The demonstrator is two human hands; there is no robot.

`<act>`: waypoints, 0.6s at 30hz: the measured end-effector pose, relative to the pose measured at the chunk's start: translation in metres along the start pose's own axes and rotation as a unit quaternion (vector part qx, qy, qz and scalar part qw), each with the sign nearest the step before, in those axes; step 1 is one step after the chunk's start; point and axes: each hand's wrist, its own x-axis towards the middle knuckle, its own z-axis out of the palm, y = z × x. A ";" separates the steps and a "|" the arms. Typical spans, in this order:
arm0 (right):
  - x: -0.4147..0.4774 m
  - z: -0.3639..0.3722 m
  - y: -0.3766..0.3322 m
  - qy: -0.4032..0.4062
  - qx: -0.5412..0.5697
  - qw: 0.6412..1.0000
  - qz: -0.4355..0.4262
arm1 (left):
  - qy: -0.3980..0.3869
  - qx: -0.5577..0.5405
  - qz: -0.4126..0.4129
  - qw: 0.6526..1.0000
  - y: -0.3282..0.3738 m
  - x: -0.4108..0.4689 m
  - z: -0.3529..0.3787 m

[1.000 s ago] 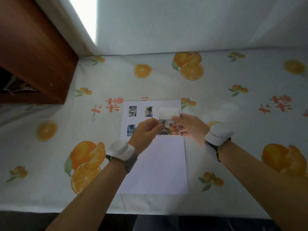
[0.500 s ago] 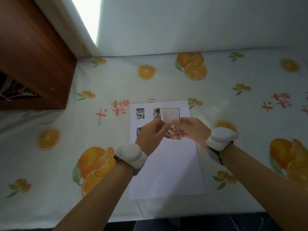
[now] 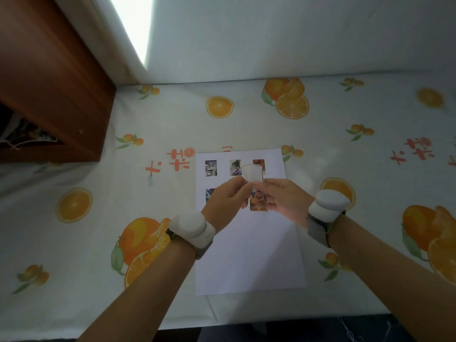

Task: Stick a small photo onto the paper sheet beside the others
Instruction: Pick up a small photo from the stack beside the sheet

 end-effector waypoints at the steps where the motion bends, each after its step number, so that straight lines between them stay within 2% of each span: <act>1: 0.000 -0.001 0.001 0.001 -0.001 1.000 -0.002 | -0.004 -0.002 0.000 1.000 0.000 0.000 0.000; 11: -0.006 -0.006 0.005 0.007 -0.019 1.000 0.004 | -0.039 0.007 0.003 0.999 -0.003 -0.003 0.005; 18: -0.010 -0.006 0.002 0.018 -0.001 1.000 0.019 | -0.036 -0.006 0.021 0.999 0.000 -0.005 0.005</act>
